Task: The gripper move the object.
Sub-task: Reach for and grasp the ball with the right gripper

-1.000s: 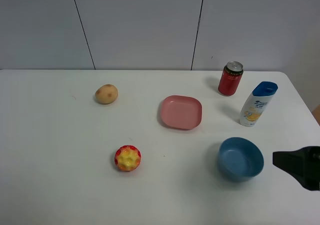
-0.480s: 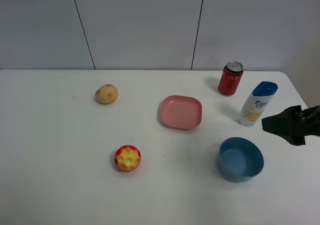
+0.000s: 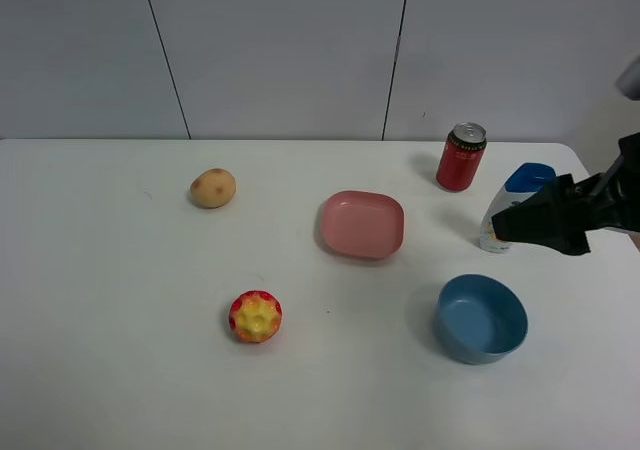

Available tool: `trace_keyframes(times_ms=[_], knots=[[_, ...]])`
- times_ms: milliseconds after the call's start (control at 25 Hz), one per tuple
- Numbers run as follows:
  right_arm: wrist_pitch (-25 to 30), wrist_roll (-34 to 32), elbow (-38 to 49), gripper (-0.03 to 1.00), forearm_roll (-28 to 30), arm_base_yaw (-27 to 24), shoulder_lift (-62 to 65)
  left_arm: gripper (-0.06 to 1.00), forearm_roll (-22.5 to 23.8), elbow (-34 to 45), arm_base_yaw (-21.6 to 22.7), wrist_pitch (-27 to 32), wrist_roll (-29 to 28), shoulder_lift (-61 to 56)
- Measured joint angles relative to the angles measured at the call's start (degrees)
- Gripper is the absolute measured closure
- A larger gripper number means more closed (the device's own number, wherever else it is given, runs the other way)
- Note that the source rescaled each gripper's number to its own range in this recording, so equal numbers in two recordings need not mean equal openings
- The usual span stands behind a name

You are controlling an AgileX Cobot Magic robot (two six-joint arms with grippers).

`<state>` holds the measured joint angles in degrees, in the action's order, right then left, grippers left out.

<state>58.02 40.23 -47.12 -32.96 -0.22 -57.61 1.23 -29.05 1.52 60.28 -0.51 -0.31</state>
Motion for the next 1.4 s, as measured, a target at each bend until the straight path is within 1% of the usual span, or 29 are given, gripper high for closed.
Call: trace_keyframes(times_ms=[80, 160, 400, 480, 720, 800, 880, 1040, 1120, 1280, 1400], knots=[[1.83, 3.47, -2.08, -0.03, -1.75, 2.13, -3.24, -0.06, 0.00, 0.00, 0.00, 0.00, 0.00, 0.00], [2.59, 5.91, -4.18, -0.03, -2.25, 5.82, -6.84, -0.06, 0.00, 0.00, 0.00, 0.00, 0.00, 0.00], [3.16, 9.58, -13.07, -0.03, -2.67, 17.65, -16.82, -0.06, 0.00, 0.00, 0.00, 0.00, 0.00, 0.00], [3.05, 10.23, -16.31, -0.03, -2.67, 20.80, -20.07, -0.06, 0.00, 0.00, 0.00, 0.00, 0.00, 0.00], [1.58, 10.30, -22.96, -0.03, -2.67, 28.67, -29.61, -0.06, 0.00, 0.00, 0.00, 0.00, 0.00, 0.00], [0.96, 9.89, -24.62, -0.03, -1.72, 31.09, -32.27, -0.06, 0.00, 0.00, 0.00, 0.00, 0.00, 0.00], [-0.21, 7.73, -25.74, -0.03, 0.13, 33.99, -35.11, -0.06, 0.00, 0.00, 0.00, 0.00, 0.00, 0.00], [-1.49, 4.08, -27.23, -0.03, 6.79, 39.90, -39.54, -0.06, 0.00, 0.00, 0.00, 0.00, 0.00, 0.00], [-2.94, 2.80, -27.29, -0.03, 9.20, 42.61, -40.78, -0.06, 0.00, 0.00, 0.00, 0.00, 0.00, 0.00], [-7.06, 2.23, -27.48, -0.03, 10.57, 45.66, -41.13, -0.06, 0.00, 0.00, 0.00, 0.00, 0.00, 0.00], [-7.44, 2.23, -27.54, -0.03, 10.97, 47.15, -42.16, -0.06, 0.00, 0.00, 0.00, 0.00, 0.00, 0.00]])
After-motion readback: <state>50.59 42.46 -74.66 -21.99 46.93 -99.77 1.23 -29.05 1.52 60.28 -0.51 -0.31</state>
